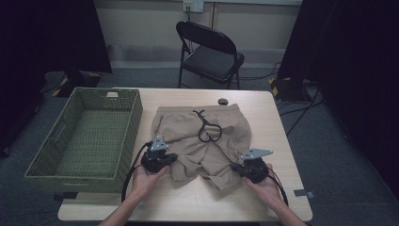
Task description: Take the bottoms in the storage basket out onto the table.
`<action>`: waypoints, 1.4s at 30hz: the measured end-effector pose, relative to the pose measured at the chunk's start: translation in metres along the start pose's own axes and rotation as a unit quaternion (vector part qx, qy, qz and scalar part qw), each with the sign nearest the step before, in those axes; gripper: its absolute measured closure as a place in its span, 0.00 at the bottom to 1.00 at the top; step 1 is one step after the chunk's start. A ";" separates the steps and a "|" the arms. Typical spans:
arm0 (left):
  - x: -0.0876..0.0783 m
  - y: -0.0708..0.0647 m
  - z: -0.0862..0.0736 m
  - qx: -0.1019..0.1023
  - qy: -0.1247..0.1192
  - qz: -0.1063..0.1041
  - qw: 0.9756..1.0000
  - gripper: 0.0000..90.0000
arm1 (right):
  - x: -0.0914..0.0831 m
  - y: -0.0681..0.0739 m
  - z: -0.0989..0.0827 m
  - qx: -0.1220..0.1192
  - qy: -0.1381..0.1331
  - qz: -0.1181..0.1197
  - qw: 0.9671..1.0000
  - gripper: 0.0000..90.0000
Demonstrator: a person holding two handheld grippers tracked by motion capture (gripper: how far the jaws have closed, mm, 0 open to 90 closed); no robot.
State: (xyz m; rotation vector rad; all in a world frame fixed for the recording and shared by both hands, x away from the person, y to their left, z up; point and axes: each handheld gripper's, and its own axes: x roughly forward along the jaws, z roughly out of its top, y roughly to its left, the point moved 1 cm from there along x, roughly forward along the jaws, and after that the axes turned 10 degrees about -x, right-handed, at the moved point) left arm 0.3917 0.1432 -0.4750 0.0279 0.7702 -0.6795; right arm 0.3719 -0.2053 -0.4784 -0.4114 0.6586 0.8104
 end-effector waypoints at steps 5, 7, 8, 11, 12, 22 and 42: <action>0.003 0.000 -0.001 -0.001 0.016 0.015 1.000 0.98 | -0.019 -0.019 -0.016 0.020 0.002 -0.022 1.000 1.00; 0.005 0.003 -0.003 -0.006 0.025 0.024 0.999 0.98 | -0.024 -0.025 -0.022 0.027 0.006 -0.032 0.999 1.00; 0.006 0.005 -0.004 -0.010 0.026 0.030 0.999 0.98 | -0.026 -0.028 -0.025 0.030 0.009 -0.038 0.999 1.00; 0.006 0.008 -0.005 -0.016 0.032 0.045 0.998 0.98 | -0.031 -0.037 -0.033 0.041 0.032 -0.072 0.996 1.00; 0.006 0.010 -0.005 -0.018 0.032 0.049 0.998 0.98 | -0.032 -0.041 -0.035 0.051 0.034 -0.081 0.995 1.00; 0.005 0.014 -0.005 -0.040 0.006 -0.007 0.999 0.88 | -0.040 -0.026 -0.020 0.039 -0.031 -0.063 0.997 0.75; 0.030 -0.001 -0.010 -0.005 0.039 -0.045 0.998 0.77 | 0.026 0.026 0.012 -0.033 0.025 0.045 0.998 0.84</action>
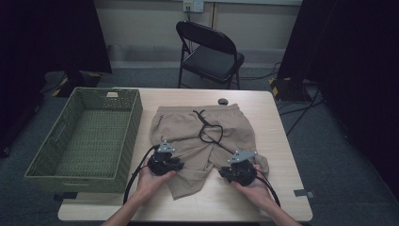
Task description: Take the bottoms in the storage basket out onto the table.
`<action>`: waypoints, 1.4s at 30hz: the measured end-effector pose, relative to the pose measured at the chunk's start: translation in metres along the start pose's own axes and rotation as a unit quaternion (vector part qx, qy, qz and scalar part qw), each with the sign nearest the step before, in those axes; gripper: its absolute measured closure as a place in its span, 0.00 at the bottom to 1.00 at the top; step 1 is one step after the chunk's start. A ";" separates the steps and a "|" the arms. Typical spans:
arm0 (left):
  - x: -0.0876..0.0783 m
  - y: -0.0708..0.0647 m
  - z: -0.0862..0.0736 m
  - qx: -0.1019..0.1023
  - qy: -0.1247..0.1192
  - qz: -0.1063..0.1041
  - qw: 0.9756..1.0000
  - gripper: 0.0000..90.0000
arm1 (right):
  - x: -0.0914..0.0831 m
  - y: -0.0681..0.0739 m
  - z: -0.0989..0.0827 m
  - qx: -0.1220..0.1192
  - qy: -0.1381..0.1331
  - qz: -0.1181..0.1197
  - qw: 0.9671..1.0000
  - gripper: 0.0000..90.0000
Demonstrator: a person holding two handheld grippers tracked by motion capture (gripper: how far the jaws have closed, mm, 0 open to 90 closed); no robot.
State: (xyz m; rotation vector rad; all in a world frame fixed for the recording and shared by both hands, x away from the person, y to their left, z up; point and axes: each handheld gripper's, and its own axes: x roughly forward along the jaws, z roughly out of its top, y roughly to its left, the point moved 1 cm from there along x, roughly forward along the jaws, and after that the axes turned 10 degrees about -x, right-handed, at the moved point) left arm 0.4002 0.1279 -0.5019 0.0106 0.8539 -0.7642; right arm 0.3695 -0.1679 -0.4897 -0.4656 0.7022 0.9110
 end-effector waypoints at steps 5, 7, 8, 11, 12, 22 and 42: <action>0.000 0.000 0.000 0.004 0.001 0.004 1.000 0.75 | 0.006 0.001 -0.004 -0.003 0.009 0.012 1.000 0.81; 0.000 0.000 0.000 0.004 0.000 0.005 1.000 0.73 | 0.007 0.004 -0.004 -0.015 0.010 0.010 1.000 0.80; 0.000 0.000 0.000 0.002 -0.002 0.005 1.000 0.72 | 0.007 0.006 -0.004 -0.023 0.012 0.005 1.000 0.80; -0.002 0.002 0.000 0.004 0.001 0.013 1.000 0.71 | 0.009 0.008 -0.004 -0.040 0.012 -0.013 0.999 0.79; -0.002 0.003 0.000 0.001 -0.001 0.013 1.000 0.70 | 0.008 0.007 -0.004 -0.041 0.012 -0.019 0.999 0.79; -0.005 0.011 -0.001 -0.008 -0.008 0.030 0.999 0.69 | -0.001 -0.007 -0.014 -0.029 0.026 -0.049 0.998 0.97; -0.012 0.028 -0.001 -0.027 -0.024 0.113 0.993 0.57 | -0.085 -0.042 -0.052 0.084 -0.057 -0.099 0.990 1.00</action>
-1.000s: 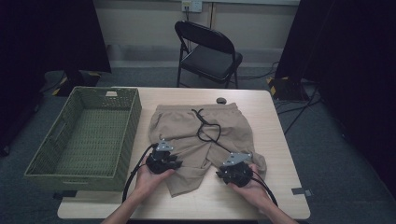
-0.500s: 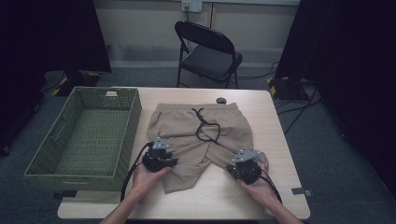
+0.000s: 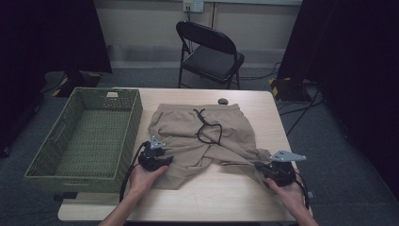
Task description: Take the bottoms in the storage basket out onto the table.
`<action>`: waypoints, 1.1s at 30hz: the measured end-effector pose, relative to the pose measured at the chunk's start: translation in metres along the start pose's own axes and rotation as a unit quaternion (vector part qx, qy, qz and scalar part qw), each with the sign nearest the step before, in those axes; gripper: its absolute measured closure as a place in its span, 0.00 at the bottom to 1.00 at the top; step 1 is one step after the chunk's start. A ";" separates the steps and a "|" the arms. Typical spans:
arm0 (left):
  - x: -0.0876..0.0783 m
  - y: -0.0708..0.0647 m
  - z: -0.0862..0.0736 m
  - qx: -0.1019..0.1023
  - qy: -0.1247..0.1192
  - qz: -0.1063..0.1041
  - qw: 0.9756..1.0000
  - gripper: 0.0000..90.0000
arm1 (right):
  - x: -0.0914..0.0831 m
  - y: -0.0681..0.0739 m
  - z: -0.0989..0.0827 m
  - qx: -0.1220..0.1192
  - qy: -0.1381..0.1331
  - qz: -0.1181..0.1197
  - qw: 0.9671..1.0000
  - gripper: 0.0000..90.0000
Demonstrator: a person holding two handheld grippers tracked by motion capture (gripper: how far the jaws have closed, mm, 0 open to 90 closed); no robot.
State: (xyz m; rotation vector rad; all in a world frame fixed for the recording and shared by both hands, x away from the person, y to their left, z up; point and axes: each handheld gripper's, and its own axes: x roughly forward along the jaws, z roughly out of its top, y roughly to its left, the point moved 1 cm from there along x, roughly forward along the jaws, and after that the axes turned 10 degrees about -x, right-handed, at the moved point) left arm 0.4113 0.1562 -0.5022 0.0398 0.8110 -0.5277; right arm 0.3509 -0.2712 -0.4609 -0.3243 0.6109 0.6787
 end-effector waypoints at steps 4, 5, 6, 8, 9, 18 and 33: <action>0.001 -0.001 0.000 -0.008 -0.002 -0.003 1.000 0.54 | 0.009 0.010 0.001 -0.019 0.006 0.043 0.999 0.96; 0.000 -0.001 0.000 -0.004 0.000 -0.003 1.000 0.53 | 0.012 0.015 0.004 -0.030 0.007 0.053 0.998 0.90; 0.000 -0.001 0.000 -0.004 0.001 -0.003 1.000 0.52 | 0.016 0.020 0.006 -0.036 0.007 0.060 0.998 0.87; 0.001 -0.001 0.000 -0.010 -0.002 -0.006 1.000 0.51 | 0.021 0.030 0.013 -0.051 0.004 0.073 0.996 0.85; 0.001 -0.001 0.000 -0.011 -0.001 -0.008 1.000 0.50 | 0.025 0.034 0.017 -0.055 0.002 0.081 0.995 0.80; 0.000 0.001 0.000 -0.015 0.003 -0.028 1.000 0.44 | 0.078 0.072 0.044 -0.118 0.031 0.133 0.984 0.77; -0.009 -0.008 0.000 0.009 0.021 -0.054 0.998 0.34 | 0.109 0.065 0.043 -0.114 0.062 0.096 0.987 0.57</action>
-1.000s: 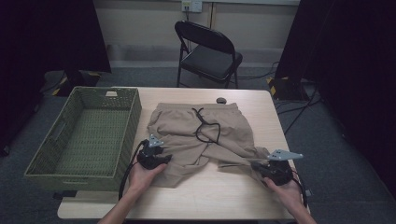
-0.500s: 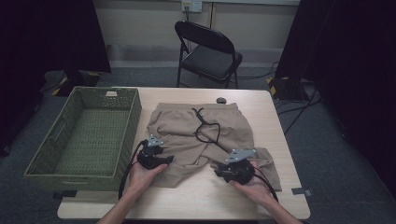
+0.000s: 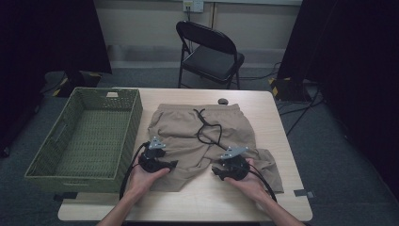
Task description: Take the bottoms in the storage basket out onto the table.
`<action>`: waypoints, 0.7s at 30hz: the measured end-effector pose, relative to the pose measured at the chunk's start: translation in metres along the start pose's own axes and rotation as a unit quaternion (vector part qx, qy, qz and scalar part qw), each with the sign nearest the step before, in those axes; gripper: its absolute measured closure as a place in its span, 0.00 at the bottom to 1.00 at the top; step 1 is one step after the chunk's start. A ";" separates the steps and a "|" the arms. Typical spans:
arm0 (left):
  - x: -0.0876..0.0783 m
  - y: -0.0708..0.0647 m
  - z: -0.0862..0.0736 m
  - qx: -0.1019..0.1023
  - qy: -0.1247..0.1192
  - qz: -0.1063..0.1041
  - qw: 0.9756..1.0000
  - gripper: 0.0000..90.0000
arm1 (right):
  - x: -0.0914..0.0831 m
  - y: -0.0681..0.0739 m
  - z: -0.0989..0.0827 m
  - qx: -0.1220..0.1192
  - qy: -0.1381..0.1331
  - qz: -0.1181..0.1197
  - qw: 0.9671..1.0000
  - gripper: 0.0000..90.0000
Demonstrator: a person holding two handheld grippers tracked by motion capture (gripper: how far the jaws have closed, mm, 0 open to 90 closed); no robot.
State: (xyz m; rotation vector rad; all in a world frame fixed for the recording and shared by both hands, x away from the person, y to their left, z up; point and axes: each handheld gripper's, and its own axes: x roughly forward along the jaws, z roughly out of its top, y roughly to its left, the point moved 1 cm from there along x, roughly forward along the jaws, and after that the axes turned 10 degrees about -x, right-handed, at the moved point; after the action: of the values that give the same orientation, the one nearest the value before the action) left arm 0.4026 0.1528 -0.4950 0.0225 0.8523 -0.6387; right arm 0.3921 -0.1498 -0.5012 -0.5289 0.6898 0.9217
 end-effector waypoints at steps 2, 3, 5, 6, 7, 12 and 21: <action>0.004 0.001 -0.001 0.003 0.009 0.007 1.000 0.34 | 0.000 -0.001 0.000 -0.001 -0.004 -0.002 1.000 0.63; 0.006 0.001 -0.001 0.007 0.007 0.012 1.000 0.35 | 0.000 -0.001 -0.001 0.000 -0.006 -0.005 1.000 0.71; 0.007 0.002 -0.001 0.010 0.005 0.017 1.000 0.35 | -0.001 -0.003 -0.002 0.002 -0.006 -0.009 1.000 0.79; 0.007 0.003 -0.001 0.010 0.002 0.018 1.000 0.35 | -0.001 -0.003 -0.001 0.003 -0.004 -0.014 1.000 0.87; 0.007 0.003 -0.001 0.010 0.001 0.019 1.000 0.35 | -0.002 -0.003 -0.002 0.002 -0.003 -0.015 1.000 0.93; 0.007 0.005 -0.001 0.007 -0.002 0.030 1.000 0.36 | -0.012 0.006 0.003 0.001 -0.019 0.014 1.000 0.98; 0.006 0.010 -0.001 -0.009 -0.008 0.053 0.999 0.37 | -0.063 0.052 0.010 -0.010 -0.092 0.081 0.992 0.98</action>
State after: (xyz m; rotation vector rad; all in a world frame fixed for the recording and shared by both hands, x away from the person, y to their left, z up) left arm 0.4103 0.1578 -0.5019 0.0465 0.8363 -0.5308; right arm 0.3239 -0.1505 -0.4546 -0.4044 0.5623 1.1160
